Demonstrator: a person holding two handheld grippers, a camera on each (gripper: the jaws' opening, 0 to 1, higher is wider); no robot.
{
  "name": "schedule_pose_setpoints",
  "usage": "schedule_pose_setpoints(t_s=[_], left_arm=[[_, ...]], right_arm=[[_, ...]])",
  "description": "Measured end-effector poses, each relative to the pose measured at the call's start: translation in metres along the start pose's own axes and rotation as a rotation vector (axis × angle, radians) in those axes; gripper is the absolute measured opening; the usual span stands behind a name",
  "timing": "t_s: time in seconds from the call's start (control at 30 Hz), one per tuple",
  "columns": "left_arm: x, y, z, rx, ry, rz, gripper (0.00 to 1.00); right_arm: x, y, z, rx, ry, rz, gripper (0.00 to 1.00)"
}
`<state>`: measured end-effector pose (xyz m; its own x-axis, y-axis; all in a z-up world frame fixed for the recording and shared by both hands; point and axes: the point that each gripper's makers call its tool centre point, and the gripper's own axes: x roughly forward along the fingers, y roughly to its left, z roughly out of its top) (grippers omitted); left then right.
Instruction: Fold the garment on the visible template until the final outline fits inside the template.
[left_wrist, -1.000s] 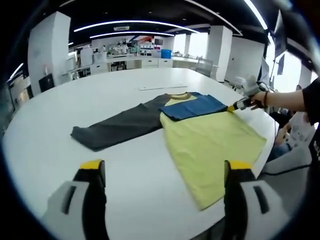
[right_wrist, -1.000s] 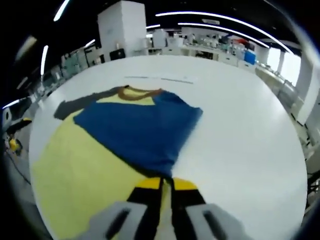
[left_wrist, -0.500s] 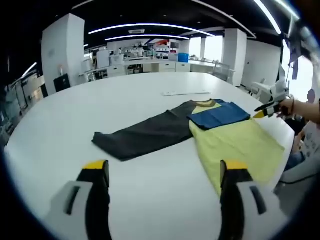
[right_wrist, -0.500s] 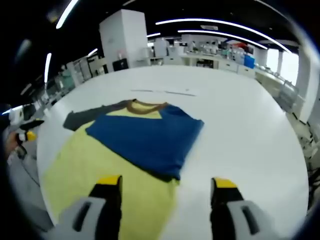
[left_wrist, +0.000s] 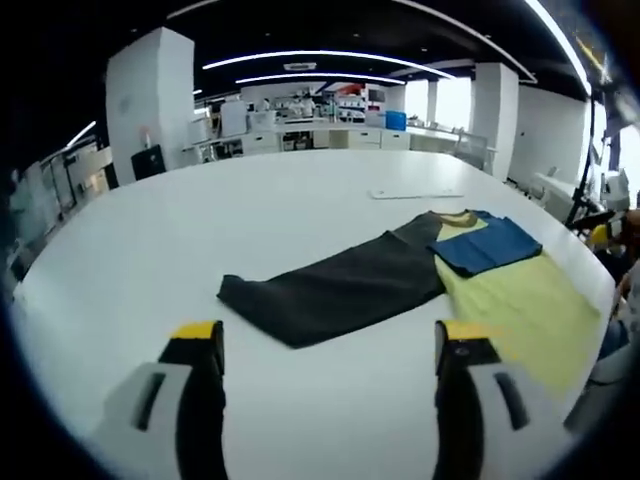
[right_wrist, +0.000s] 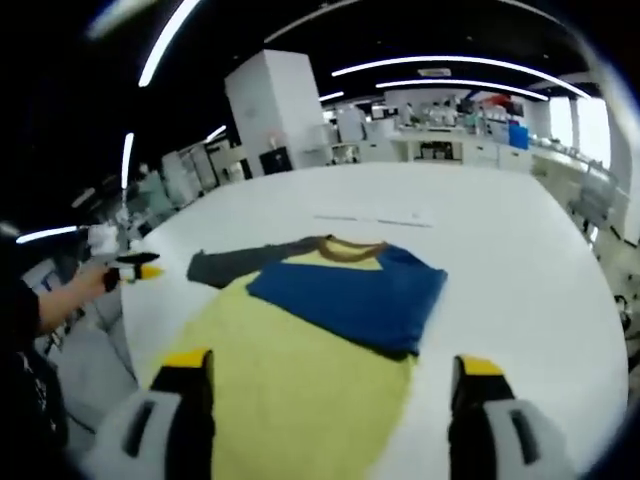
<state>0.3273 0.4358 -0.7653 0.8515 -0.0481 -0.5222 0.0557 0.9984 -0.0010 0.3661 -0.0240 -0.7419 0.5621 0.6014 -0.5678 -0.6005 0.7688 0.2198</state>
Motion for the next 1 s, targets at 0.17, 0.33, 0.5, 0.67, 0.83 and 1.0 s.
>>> schedule_pose_setpoints(t_s=[0.17, 0.33, 0.5, 0.67, 0.83, 1.0], left_arm=[[0.018, 0.013, -0.01, -0.023, 0.036, 0.025, 0.76], [0.037, 0.03, -0.026, -0.05, 0.06, 0.056, 0.66], [0.051, 0.04, -0.036, -0.094, 0.074, 0.081, 0.55], [0.057, 0.038, -0.041, -0.176, 0.059, 0.081, 0.37], [0.06, 0.034, -0.042, -0.218, 0.071, 0.105, 0.26], [0.061, 0.038, -0.041, -0.228, 0.094, 0.136, 0.11]], right_arm=[[-0.015, 0.018, 0.005, -0.007, -0.038, 0.023, 1.0], [-0.025, 0.029, 0.0, -0.071, -0.015, 0.015, 1.0], [-0.031, 0.032, -0.007, -0.121, 0.013, -0.015, 0.99], [-0.035, 0.037, -0.011, -0.096, 0.008, -0.008, 0.98], [-0.04, 0.033, -0.015, -0.095, 0.016, -0.034, 0.98], [-0.045, 0.032, -0.016, -0.086, 0.018, -0.046, 0.98]])
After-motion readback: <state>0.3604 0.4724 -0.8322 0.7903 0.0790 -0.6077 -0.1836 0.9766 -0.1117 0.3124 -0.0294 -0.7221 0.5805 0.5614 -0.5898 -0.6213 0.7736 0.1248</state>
